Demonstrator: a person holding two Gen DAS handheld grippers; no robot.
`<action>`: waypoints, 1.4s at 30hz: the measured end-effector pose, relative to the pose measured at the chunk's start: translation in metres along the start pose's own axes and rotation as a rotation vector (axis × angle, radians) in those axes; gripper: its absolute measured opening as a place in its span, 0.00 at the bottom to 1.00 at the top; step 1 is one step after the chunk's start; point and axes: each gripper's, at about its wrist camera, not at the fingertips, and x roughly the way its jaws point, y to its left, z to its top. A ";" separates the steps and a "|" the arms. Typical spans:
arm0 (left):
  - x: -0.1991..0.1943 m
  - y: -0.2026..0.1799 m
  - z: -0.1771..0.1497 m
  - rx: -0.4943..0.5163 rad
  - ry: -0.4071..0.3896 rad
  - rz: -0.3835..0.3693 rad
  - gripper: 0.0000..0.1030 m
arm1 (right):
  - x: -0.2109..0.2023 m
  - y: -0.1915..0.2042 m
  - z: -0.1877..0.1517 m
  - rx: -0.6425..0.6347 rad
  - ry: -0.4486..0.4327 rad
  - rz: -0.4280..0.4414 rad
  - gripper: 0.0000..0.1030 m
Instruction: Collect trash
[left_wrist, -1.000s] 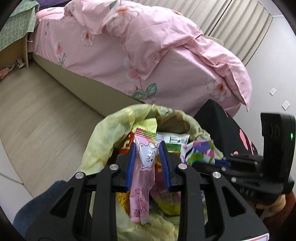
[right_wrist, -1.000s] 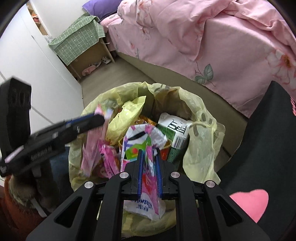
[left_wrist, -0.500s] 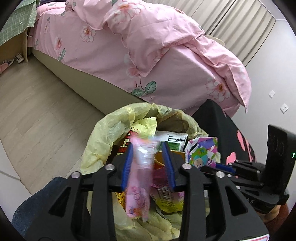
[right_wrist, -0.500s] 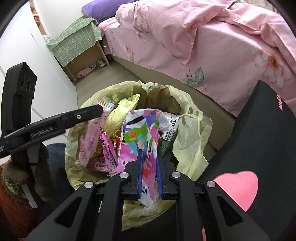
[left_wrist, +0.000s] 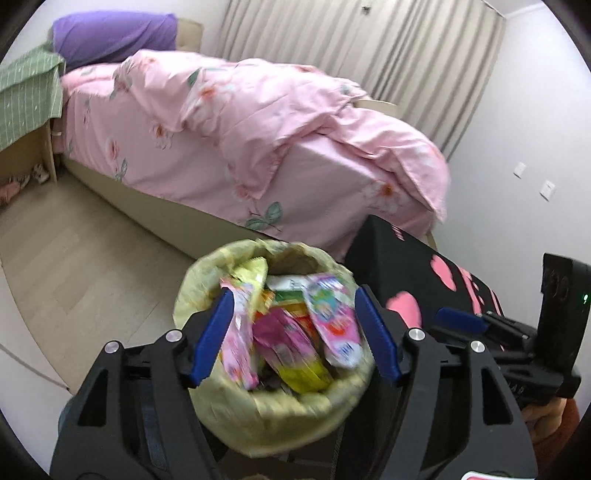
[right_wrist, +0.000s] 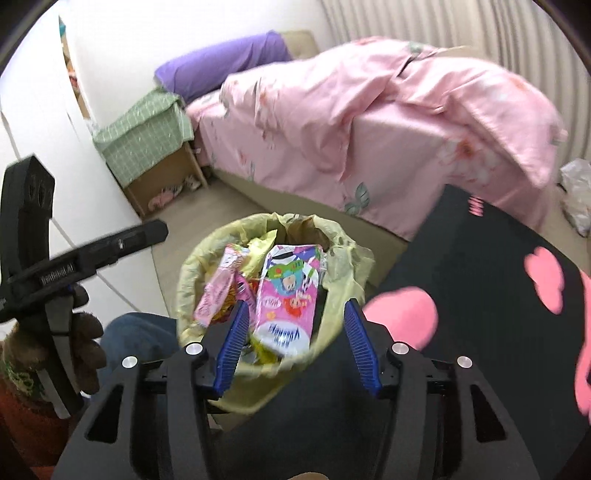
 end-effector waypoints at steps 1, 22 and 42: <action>-0.009 -0.008 -0.006 0.012 -0.002 -0.003 0.63 | -0.020 0.002 -0.011 0.008 -0.025 -0.029 0.50; -0.128 -0.097 -0.110 0.293 -0.023 0.141 0.63 | -0.186 0.077 -0.158 0.108 -0.208 -0.347 0.58; -0.151 -0.092 -0.113 0.274 -0.062 0.143 0.63 | -0.200 0.097 -0.168 0.113 -0.231 -0.354 0.58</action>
